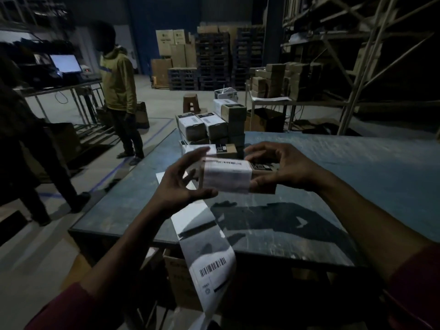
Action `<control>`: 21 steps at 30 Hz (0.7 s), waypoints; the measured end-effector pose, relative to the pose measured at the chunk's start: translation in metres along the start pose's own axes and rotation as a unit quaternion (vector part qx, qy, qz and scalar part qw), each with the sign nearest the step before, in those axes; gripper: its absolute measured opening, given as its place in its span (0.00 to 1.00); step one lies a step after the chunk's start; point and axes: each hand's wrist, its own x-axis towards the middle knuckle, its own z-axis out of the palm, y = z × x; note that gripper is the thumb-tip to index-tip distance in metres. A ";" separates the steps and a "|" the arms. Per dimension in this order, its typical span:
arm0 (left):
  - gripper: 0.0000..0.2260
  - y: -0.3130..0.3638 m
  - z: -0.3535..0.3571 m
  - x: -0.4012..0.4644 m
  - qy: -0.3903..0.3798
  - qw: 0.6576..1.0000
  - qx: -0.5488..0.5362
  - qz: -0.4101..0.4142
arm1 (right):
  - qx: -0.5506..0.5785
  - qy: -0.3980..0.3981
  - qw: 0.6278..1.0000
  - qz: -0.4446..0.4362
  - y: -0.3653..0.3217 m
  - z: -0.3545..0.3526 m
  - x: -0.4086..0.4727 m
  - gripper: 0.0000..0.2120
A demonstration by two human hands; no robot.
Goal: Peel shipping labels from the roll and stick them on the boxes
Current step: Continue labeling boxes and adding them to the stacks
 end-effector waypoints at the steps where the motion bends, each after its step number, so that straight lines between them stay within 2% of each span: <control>1: 0.43 -0.005 -0.008 0.009 0.016 1.000 0.005 -0.008 | -0.015 0.015 1.000 -0.017 -0.002 0.000 0.014 0.36; 5: 0.49 -0.030 -0.040 0.047 0.074 0.991 0.073 -0.085 | -0.035 0.071 0.995 -0.061 0.000 0.006 0.075 0.37; 8: 0.53 -0.052 -0.051 0.069 0.079 0.982 0.106 -0.137 | -0.071 0.072 0.992 -0.074 0.013 0.013 0.119 0.36; 16: 0.57 -0.083 -0.050 0.103 0.087 0.978 0.137 -0.133 | -0.104 0.023 0.992 -0.060 0.034 0.025 0.180 0.23; 19: 0.58 -0.087 -0.046 0.108 0.082 0.979 0.146 -0.120 | -0.102 0.016 0.994 -0.044 0.039 0.025 0.183 0.28; 21: 0.59 -0.088 -0.043 0.107 0.083 0.978 0.155 -0.115 | -0.116 0.041 0.991 -0.058 0.048 0.027 0.176 0.42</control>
